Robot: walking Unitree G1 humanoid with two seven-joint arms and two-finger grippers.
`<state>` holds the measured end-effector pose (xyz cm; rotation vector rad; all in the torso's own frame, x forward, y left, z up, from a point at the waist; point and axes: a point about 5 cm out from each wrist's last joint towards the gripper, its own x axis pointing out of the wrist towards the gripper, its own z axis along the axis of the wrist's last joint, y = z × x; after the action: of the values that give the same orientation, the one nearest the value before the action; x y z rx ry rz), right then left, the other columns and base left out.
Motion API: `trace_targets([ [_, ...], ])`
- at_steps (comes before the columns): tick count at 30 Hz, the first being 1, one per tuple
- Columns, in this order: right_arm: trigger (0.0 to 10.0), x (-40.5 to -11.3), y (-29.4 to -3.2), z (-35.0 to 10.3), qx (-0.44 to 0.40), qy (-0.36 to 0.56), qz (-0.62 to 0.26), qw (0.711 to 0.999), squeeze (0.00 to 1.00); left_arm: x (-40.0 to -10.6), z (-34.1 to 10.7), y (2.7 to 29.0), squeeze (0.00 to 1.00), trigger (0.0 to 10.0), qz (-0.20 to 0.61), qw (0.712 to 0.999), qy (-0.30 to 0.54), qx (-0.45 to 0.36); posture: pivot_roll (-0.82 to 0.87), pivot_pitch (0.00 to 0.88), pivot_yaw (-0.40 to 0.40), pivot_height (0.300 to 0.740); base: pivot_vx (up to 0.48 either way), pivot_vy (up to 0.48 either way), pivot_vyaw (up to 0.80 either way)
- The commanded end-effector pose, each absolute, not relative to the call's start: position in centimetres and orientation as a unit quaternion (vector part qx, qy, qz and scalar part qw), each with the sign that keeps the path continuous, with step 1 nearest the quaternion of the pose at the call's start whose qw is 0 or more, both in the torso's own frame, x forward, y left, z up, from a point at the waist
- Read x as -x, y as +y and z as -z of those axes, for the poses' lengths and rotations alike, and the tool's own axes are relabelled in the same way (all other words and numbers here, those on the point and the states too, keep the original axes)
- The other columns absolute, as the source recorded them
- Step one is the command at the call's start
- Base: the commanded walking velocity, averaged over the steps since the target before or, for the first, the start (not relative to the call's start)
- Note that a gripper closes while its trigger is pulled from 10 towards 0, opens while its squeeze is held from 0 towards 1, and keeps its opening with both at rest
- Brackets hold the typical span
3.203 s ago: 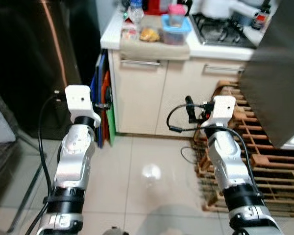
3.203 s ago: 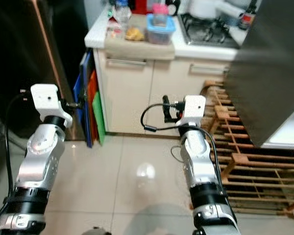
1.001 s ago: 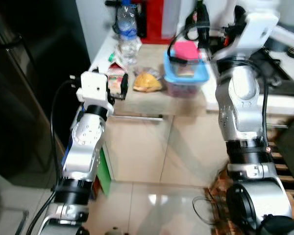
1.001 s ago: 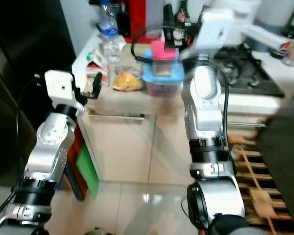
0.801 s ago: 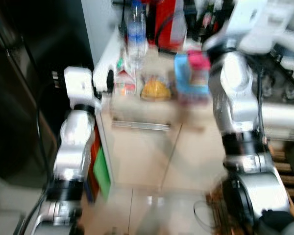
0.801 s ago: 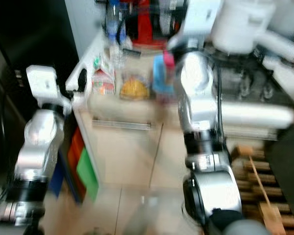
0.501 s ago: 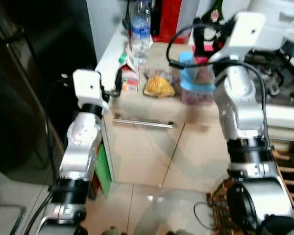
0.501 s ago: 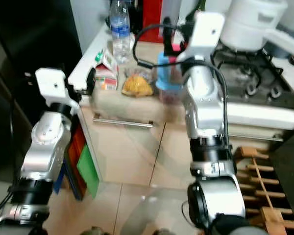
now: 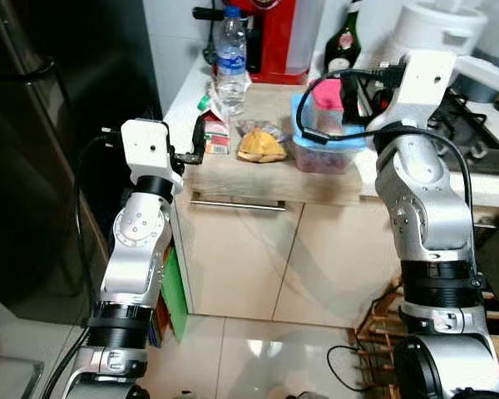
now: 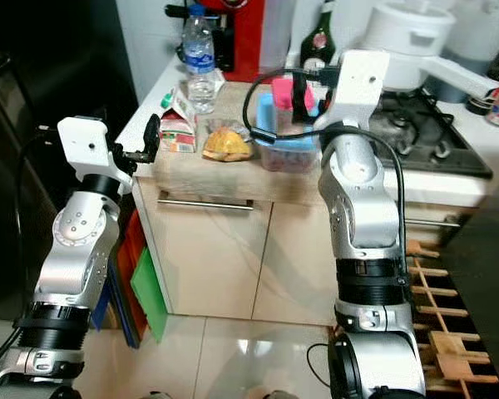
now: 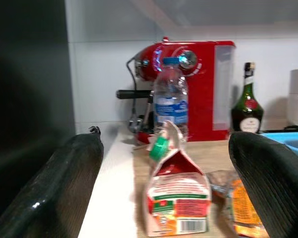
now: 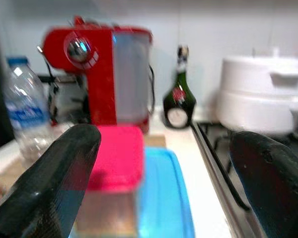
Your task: Restocking fridge
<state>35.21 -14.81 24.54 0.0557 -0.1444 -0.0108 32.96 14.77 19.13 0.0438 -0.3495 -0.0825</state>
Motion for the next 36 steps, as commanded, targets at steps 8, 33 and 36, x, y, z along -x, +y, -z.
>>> trace_targets([
  [8,10.0,-34.7,-13.5,-25.5,-0.029,-0.08,-0.033,0.996,0.0,-32.9,-19.3,14.7,0.0,10.0,0.041,0.983,-0.177,-0.026,-0.01,0.0,-0.007,0.74,0.0,0.0,0.0],
  [33,10.0,-35.2,-13.1,-24.6,-0.016,-0.037,-0.04,0.998,0.0,-32.9,-19.1,14.6,0.0,10.0,0.038,0.984,-0.173,-0.022,-0.01,0.0,-0.013,0.74,0.0,0.0,0.0],
  [36,10.0,-35.3,-13.1,-24.4,-0.016,-0.032,-0.041,0.999,0.0,-32.9,-19.0,14.6,0.0,10.0,0.037,0.984,-0.171,-0.021,-0.01,0.0,-0.013,0.74,0.0,0.0,0.0],
])
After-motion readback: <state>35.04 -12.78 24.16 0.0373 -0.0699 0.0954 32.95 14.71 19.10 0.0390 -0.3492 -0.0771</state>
